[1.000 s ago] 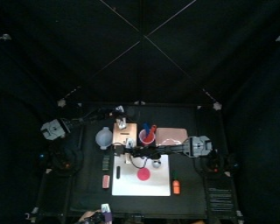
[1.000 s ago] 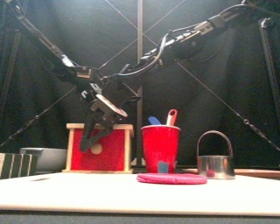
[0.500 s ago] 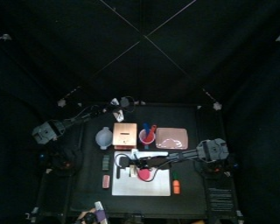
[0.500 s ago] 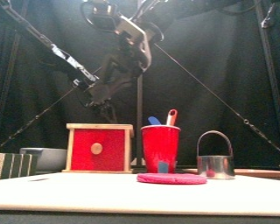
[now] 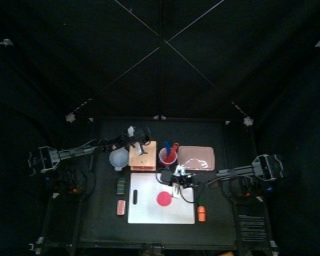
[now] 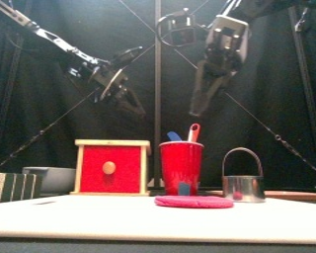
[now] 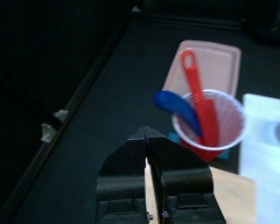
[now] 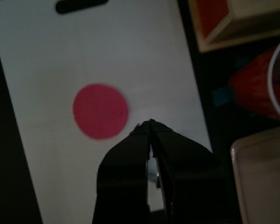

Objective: Get the cutter from the drawer then cut the dough then place the extra dough in the bowl
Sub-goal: Cut the dough

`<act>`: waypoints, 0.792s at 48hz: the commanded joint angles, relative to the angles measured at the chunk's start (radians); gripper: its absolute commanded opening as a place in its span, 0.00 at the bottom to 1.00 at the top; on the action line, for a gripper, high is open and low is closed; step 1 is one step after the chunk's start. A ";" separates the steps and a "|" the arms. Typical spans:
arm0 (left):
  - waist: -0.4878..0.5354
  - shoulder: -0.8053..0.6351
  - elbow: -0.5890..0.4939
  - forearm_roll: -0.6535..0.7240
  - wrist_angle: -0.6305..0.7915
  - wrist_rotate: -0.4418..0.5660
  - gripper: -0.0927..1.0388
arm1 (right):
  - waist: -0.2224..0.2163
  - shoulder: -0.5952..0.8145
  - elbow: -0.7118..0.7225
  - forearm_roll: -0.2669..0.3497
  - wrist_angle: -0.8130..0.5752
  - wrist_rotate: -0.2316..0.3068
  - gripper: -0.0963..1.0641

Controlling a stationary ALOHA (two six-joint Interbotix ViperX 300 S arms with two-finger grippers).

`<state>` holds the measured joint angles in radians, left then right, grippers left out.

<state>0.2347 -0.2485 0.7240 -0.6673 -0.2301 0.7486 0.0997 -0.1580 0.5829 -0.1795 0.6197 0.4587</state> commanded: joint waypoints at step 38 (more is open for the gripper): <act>-0.502 -0.089 0.218 -0.054 -0.357 -0.092 0.37 | -0.023 0.101 -0.002 -0.005 0.127 -0.006 0.93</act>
<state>-0.2531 -0.3329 0.9587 -0.7440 -0.5783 0.6581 0.0859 -0.0476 0.6121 -0.1733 0.7332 0.4479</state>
